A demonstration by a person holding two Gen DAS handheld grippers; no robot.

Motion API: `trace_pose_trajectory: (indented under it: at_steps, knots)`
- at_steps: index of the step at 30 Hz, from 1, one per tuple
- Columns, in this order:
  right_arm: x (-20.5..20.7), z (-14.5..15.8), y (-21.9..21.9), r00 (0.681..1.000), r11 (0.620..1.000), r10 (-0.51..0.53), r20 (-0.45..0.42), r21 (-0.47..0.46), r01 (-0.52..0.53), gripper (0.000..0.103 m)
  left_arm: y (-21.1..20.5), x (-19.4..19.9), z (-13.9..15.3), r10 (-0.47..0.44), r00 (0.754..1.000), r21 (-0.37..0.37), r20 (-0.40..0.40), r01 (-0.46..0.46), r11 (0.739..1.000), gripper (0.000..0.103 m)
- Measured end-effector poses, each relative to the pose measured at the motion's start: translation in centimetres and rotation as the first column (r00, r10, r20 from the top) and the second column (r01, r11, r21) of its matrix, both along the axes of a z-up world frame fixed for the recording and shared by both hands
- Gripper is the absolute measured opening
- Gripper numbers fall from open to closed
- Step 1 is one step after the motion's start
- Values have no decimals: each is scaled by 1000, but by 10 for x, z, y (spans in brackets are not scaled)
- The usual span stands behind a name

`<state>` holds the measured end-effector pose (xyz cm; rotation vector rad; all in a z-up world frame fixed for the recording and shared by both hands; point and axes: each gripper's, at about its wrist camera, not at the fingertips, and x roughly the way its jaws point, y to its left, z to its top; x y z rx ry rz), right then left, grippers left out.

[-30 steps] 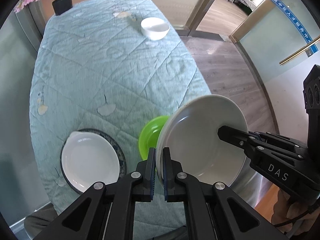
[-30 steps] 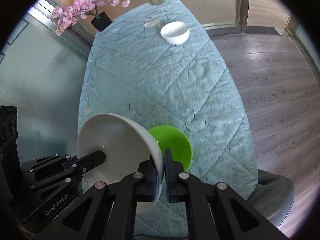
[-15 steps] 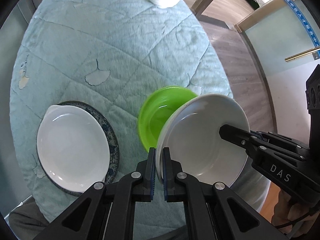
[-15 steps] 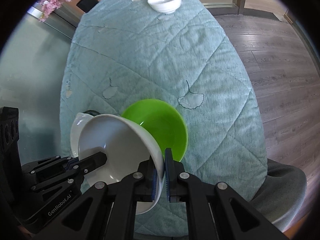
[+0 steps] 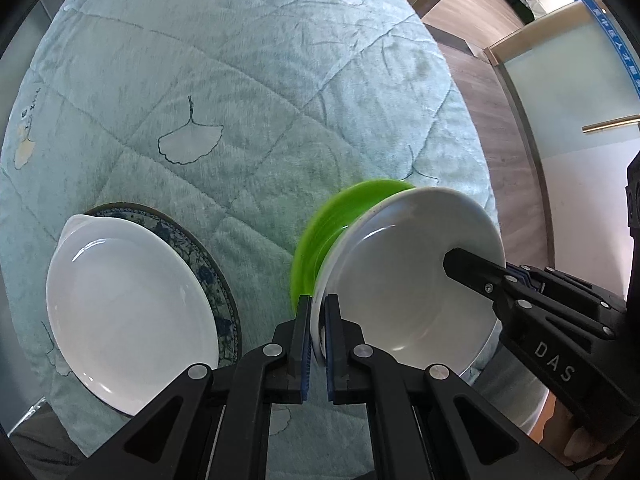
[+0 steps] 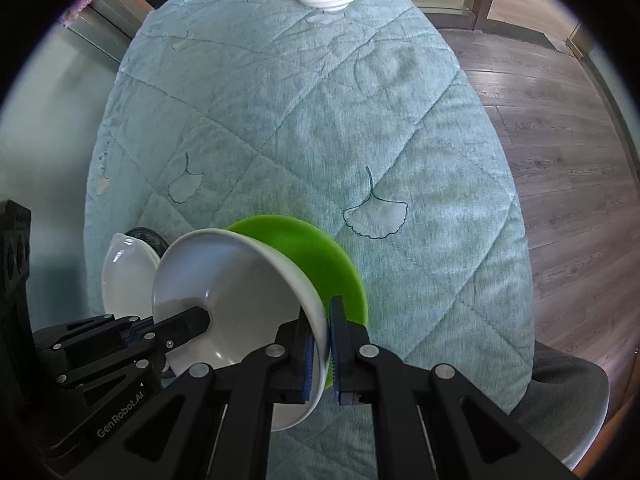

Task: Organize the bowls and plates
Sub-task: 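Carry the white bowl over the green bowl and lower it inside, then open both grippers and release the white bowl inside the green bowl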

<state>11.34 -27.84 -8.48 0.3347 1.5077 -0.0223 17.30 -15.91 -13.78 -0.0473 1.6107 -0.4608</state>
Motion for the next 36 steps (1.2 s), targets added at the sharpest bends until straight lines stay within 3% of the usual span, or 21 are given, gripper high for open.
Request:
trace_pose_trajectory:
  at_steps: [11,17,31,36]
  knots:
    - [3,-13,2,999,999,-4,-34,-52,2,7,-4,2,-12,5,1000,-13,-16,-5,1000,2]
    - [4,-15,5,999,998,2,-35,-59,-4,7,3,4,-9,30,999,-35,-22,-30,999,8]
    - [2,-23,11,999,996,14,-51,-82,-18,5,23,-2,19,39,997,-45,60,-37,998,8]
    - [3,-27,4,997,1000,-15,-77,-1,15,15,29,-1,28,58,991,-18,118,-56,998,8]
